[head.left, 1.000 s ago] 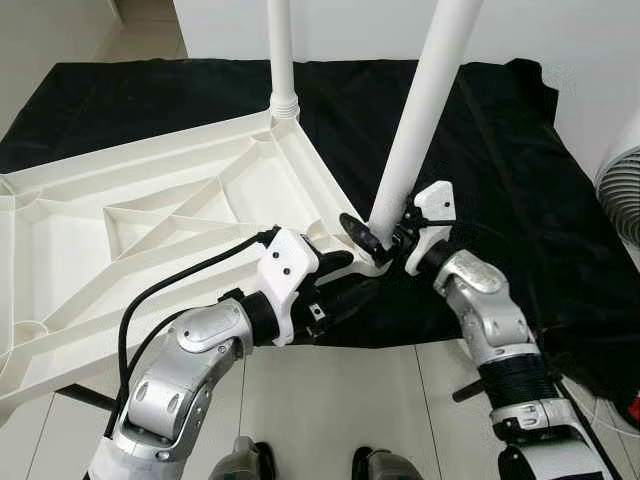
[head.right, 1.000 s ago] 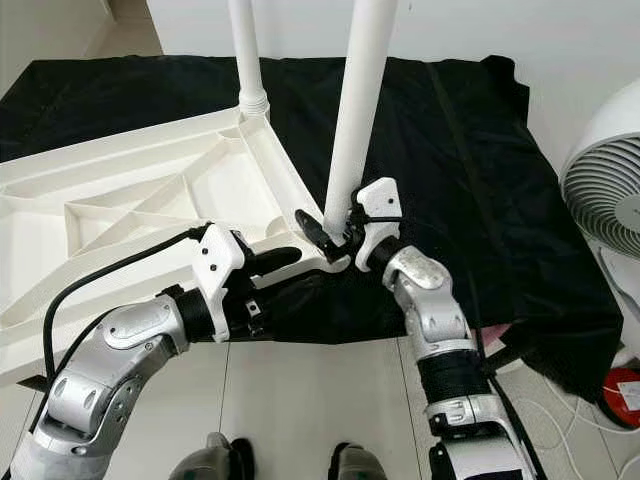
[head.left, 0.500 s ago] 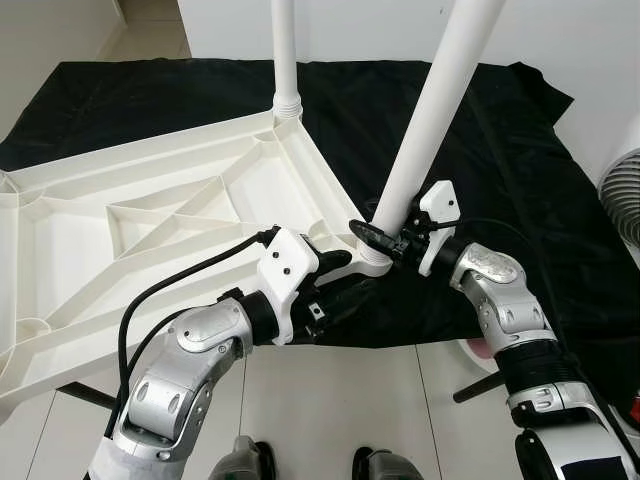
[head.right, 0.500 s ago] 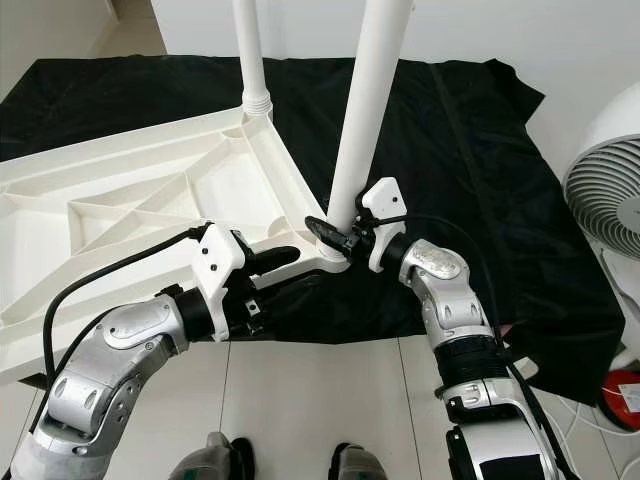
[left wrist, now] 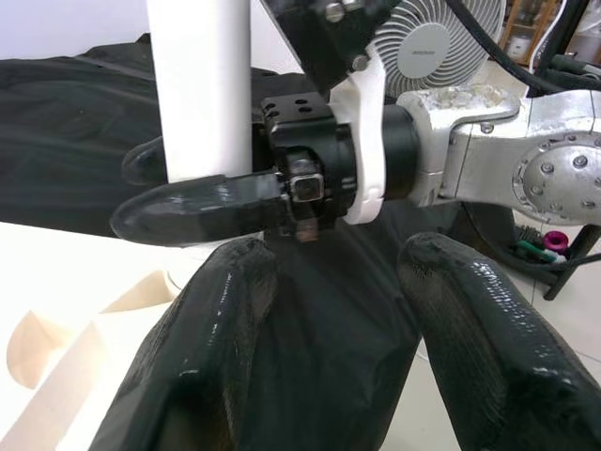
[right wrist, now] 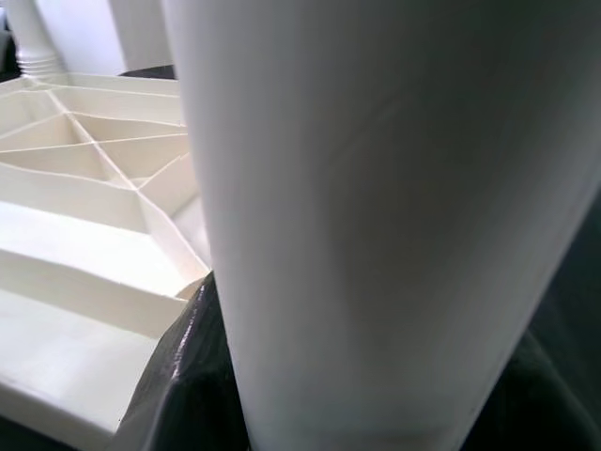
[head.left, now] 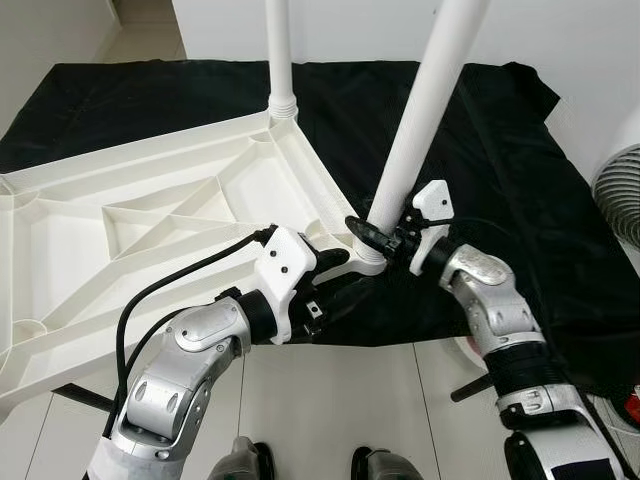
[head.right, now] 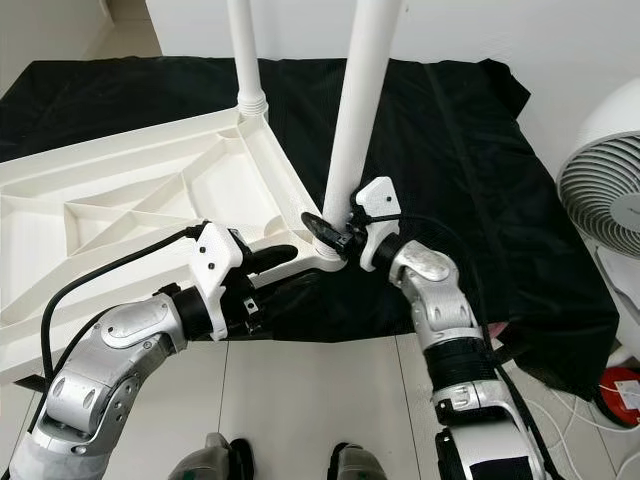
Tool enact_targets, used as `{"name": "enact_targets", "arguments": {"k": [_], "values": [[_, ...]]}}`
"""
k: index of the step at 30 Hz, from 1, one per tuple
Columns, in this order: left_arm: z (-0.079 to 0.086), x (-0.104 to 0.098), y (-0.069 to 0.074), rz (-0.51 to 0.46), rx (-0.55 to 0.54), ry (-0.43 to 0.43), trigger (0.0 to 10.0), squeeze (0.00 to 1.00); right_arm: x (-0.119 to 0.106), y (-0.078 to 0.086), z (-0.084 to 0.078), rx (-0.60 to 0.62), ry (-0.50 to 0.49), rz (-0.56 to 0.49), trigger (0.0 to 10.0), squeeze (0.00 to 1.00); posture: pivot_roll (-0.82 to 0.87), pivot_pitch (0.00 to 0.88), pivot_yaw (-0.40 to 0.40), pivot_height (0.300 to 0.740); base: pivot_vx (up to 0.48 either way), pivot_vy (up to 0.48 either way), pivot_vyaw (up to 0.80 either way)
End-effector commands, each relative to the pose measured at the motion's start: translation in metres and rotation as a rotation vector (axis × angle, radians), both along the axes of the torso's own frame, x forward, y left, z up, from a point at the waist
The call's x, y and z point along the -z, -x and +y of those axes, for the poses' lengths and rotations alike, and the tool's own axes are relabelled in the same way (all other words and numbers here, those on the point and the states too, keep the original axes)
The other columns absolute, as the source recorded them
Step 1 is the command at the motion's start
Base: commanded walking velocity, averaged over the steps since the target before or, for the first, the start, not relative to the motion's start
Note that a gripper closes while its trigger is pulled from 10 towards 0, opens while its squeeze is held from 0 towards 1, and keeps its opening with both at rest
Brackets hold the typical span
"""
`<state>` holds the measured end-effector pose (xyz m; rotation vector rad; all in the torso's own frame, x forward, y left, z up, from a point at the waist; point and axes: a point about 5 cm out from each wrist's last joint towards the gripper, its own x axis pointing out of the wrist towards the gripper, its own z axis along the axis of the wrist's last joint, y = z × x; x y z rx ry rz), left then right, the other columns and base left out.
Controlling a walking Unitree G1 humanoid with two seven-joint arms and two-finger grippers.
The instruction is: Building children table
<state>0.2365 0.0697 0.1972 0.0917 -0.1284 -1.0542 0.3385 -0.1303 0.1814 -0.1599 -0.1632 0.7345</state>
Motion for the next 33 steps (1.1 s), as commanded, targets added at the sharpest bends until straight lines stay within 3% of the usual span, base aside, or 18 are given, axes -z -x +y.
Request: {"name": "enact_targets", "arguments": {"k": [1,7,10,15,17,21,32,33], "values": [[0.003,0.002,-0.003,0.009,-0.077,0.003,10.0,0.00,0.012,0.001,-0.001,0.029,0.012,0.053,10.0,0.00,-0.02,0.155,0.028,0.740,0.000,0.000,0.00],[0.001,0.001,-0.004,0.008,-0.076,0.007,10.0,0.00,0.012,0.004,0.004,0.086,-0.006,0.045,10.0,0.00,-0.02,0.155,0.028,0.740,0.000,0.000,0.00],[0.000,0.002,-0.004,0.010,-0.074,0.008,10.0,0.00,0.017,0.013,0.016,0.237,-0.097,0.079,10.0,0.00,-0.03,0.158,0.023,0.740,0.000,0.000,0.00],[0.000,0.003,-0.004,0.012,-0.074,0.008,10.0,0.00,0.021,0.019,0.022,0.373,-0.129,0.092,10.0,0.00,-0.02,0.155,0.020,0.740,0.000,0.000,0.00],[0.000,0.003,-0.004,0.012,-0.074,0.008,10.0,0.00,0.021,0.019,0.022,0.373,-0.129,0.092,10.0,0.00,-0.02,0.155,0.020,0.740,0.000,0.000,0.00],[0.001,0.002,-0.005,0.010,-0.077,0.007,10.0,0.00,0.024,0.028,0.028,0.539,-0.169,0.077,10.0,0.00,-0.03,0.158,0.018,0.740,0.000,0.000,0.00],[0.001,0.002,-0.006,0.008,-0.076,0.005,10.0,0.00,0.023,0.035,0.036,0.584,-0.195,0.088,10.0,0.00,-0.03,0.157,0.020,0.740,0.000,0.000,0.00],[0.001,0.002,-0.007,0.009,-0.075,0.007,10.0,0.00,0.022,0.035,0.036,0.584,-0.200,0.097,10.0,0.07,-0.03,0.153,0.020,0.740,0.000,0.000,0.00]]}}
